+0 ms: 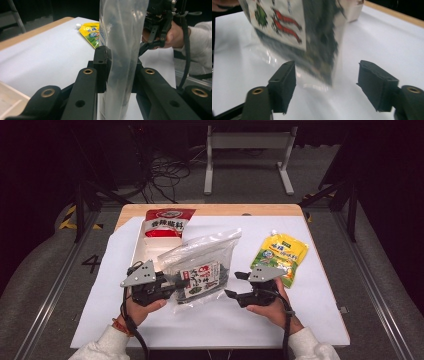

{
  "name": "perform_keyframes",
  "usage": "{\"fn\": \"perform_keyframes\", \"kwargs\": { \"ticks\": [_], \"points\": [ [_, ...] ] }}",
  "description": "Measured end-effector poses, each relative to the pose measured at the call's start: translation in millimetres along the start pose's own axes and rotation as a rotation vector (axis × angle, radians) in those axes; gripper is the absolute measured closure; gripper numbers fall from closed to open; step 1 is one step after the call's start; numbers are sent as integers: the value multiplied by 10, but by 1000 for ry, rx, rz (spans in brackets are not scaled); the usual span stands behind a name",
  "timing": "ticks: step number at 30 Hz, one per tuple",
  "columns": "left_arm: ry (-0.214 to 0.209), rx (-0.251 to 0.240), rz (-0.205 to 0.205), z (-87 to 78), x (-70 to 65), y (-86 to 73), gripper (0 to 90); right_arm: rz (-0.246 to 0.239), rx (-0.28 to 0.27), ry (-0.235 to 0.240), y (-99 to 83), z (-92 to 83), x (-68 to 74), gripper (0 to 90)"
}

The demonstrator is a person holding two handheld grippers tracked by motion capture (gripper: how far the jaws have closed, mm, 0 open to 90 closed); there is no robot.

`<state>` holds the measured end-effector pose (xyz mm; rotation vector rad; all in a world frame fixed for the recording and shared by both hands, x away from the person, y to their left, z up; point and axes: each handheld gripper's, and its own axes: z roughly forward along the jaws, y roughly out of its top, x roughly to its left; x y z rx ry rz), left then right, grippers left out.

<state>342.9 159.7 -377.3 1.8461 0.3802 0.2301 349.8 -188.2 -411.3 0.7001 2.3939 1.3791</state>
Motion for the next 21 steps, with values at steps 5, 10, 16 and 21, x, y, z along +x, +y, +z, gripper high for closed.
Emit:
{"fn": "perform_keyframes", "kwargs": {
  "ticks": [5, 10, 16, 21],
  "points": [
    [23, -37, 10, -99, 23, 79, 766, 8, 51, -13, -114, -186, 0, 283],
    [55, -52, 17, -188, 72, 121, 765, -7, 115, -34, -296, -388, 37, 267],
    [84, -67, 21, -254, 130, 172, 766, 21, 137, -52, -466, -535, 36, 258],
    [122, -85, 25, -346, 242, 248, 766, 49, 156, -66, -568, -575, 29, 250]
  ]
}}
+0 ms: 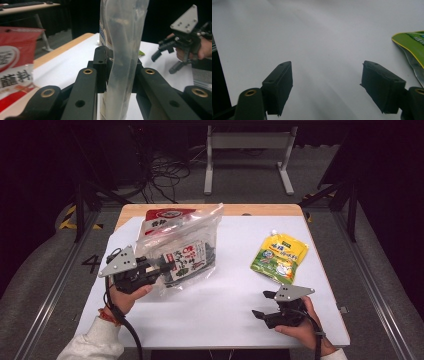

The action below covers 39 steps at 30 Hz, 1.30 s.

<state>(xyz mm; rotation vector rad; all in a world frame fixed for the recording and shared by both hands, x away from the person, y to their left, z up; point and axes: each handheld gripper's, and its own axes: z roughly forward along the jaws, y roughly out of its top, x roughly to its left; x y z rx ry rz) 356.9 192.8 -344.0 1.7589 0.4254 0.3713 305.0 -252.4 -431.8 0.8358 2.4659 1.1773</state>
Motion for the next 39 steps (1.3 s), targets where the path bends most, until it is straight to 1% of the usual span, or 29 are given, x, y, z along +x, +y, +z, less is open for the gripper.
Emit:
{"fn": "perform_keyframes", "kwargs": {
  "ticks": [1, 2, 4, 6, 8, 12, 13, 15, 17, 21, 23, 24, 27, 29, 30, 32, 33, 34, 35, 36, 38, 39],
  "points": [
    [4, 1, 5, -15, 25, 13, 765, -1, 0, -3, -9, -6, 2, 250],
    [12, -4, 0, -31, 51, 27, 765, -2, -1, -4, -14, -9, 2, 250],
    [29, -4, 6, -67, 110, 56, 765, 5, -2, -8, -23, -11, -4, 251],
    [44, -7, 2, -98, 157, 78, 765, 14, -8, -12, -33, -10, -12, 249],
    [49, -13, 4, -130, 203, 103, 765, 18, -7, -19, -43, -5, -11, 243],
    [75, -26, 6, -189, 263, 157, 765, 23, -11, -22, -53, 2, -4, 235],
    [75, -28, 6, -208, 281, 169, 765, 23, -9, -22, -59, 7, -2, 234],
    [92, -24, 13, -232, 302, 190, 765, 24, 1, -23, -72, 17, 4, 231],
    [114, -14, 23, -249, 329, 206, 765, 25, 7, -22, -87, 28, 9, 230],
    [160, 7, 22, -288, 444, 210, 765, 21, 14, -27, -100, 38, 26, 227],
    [170, 11, 21, -299, 493, 205, 765, 19, 15, -24, -104, 45, 37, 225],
    [176, 19, 24, -306, 518, 205, 765, 18, 17, -24, -106, 49, 39, 225],
    [210, 53, 53, -301, 583, 207, 765, 18, 24, -23, -113, 67, 47, 224],
    [213, 70, 67, -297, 618, 200, 764, 13, 29, -22, -114, 79, 53, 222],
    [223, 73, 72, -286, 632, 195, 765, 13, 30, -22, -114, 83, 57, 221],
    [234, 90, 80, -269, 655, 185, 765, 10, 31, -21, -112, 89, 61, 221],
    [234, 90, 80, -269, 655, 185, 765, 10, 31, -21, -112, 89, 61, 221],
    [250, 110, 85, -243, 675, 174, 765, 8, 32, -22, -112, 90, 63, 221],
    [257, 123, 92, -232, 687, 169, 765, 8, 33, -22, -112, 94, 63, 221],
    [257, 132, 96, -222, 701, 163, 765, 7, 34, -21, -112, 97, 63, 221],
    [248, 130, 84, -208, 724, 144, 765, 7, 37, -21, -113, 102, 66, 221],
    [251, 141, 89, -200, 736, 140, 764, 7, 37, -20, -114, 104, 66, 220]
  ]
}}
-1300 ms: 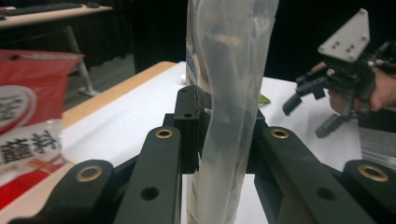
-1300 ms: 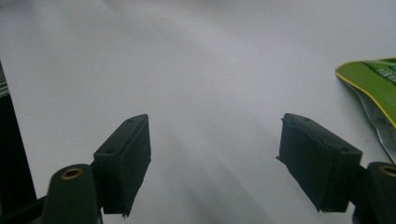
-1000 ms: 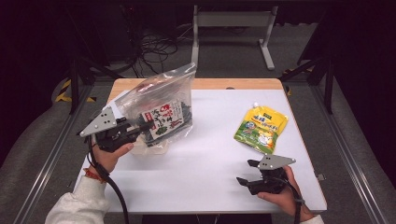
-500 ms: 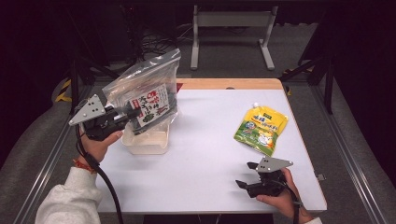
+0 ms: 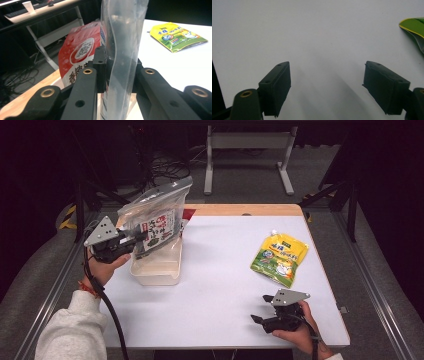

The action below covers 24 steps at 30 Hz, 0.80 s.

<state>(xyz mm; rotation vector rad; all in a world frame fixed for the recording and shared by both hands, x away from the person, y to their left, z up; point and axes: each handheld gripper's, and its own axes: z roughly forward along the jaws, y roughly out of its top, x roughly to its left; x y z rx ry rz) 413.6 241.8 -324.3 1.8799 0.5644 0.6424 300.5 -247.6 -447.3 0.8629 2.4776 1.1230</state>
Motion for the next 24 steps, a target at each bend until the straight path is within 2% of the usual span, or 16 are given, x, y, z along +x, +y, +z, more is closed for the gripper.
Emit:
{"fn": "perform_keyframes", "kwargs": {
  "ticks": [1, 3, 5, 14, 18, 21, 24],
  "points": [
    [4, 4, -5, 11, -4, -4, 764, 0, 1, 0, -1, 4, 0, 219],
    [22, 31, 23, 41, 6, -4, 764, 0, 3, 0, -3, 9, 0, 218],
    [17, 24, 8, 60, 10, -13, 764, -2, 7, 0, -3, 14, 4, 216],
    [9, 44, 21, 201, 11, -67, 763, -7, 14, 5, -4, 30, 11, 215],
    [0, 27, -34, 233, 50, -130, 763, -9, 19, 11, -6, 41, 16, 214],
    [-2, 40, -42, 255, 78, -188, 762, -12, 25, 16, -7, 52, 23, 213],
    [-4, 29, -53, 251, 94, -217, 762, -15, 24, 19, -3, 58, 30, 211]
  ]
}}
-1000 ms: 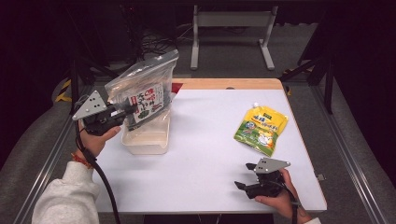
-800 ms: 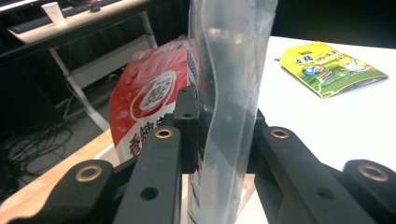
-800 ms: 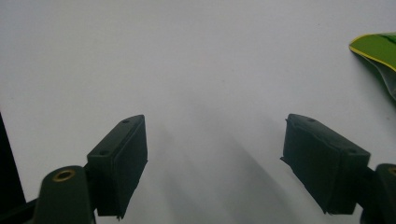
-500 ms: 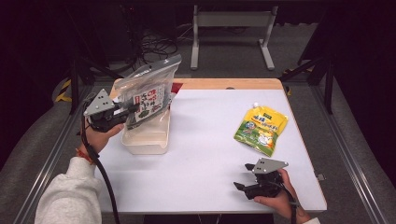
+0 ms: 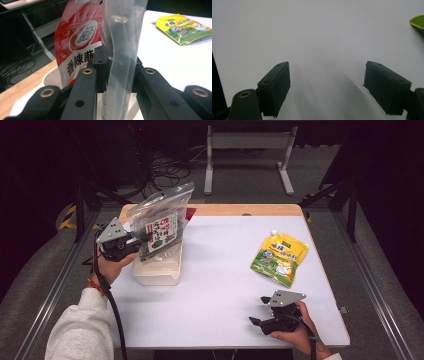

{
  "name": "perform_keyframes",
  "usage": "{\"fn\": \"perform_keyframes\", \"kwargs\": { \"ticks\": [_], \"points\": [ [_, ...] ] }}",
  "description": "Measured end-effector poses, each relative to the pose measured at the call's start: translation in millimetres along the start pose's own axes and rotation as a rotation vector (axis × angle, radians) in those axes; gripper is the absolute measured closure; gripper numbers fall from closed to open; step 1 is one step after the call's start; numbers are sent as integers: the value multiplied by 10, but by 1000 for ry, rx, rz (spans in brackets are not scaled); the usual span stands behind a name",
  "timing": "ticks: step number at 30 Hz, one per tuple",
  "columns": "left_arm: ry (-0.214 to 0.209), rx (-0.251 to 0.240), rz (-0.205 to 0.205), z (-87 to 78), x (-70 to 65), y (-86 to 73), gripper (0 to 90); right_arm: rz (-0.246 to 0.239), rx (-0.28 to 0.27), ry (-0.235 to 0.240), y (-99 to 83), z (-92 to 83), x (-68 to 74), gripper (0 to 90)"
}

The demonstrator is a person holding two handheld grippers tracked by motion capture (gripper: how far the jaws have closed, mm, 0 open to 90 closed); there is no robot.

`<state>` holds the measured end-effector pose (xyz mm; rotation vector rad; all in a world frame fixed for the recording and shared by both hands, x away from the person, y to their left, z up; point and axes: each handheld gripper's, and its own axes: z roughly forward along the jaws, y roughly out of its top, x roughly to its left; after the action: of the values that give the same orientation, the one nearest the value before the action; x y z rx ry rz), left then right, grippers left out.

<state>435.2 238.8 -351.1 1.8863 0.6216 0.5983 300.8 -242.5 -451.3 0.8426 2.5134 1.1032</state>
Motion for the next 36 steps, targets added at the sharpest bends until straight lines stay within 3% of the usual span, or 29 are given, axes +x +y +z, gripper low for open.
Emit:
{"fn": "perform_keyframes", "kwargs": {
  "ticks": [10, 13, 19, 21, 25, 29, 33, 36],
  "points": [
    [-14, -20, -14, 51, 16, -62, 763, -5, 4, 10, 8, 12, 17, 209],
    [-24, -38, -41, 77, 39, -92, 764, -6, 3, 13, 9, 14, 20, 209],
    [-7, -41, -39, 131, 30, -101, 762, -11, 10, 20, 12, 34, 30, 209],
    [20, -10, -32, 149, 27, -131, 719, -12, 15, 25, 10, 41, 34, 208],
    [26, -2, -38, 118, 24, -186, 693, -14, 19, 28, 5, 43, 34, 208],
    [72, 117, 25, 95, -32, -287, 603, -8, 13, 29, 3, 27, 28, 207],
    [89, 142, 28, -3, -32, -406, 590, -7, 14, 30, 0, 23, 24, 207],
    [94, 154, 27, -46, -19, -481, 639, -7, 19, 34, 2, 34, 28, 207]
  ]
}}
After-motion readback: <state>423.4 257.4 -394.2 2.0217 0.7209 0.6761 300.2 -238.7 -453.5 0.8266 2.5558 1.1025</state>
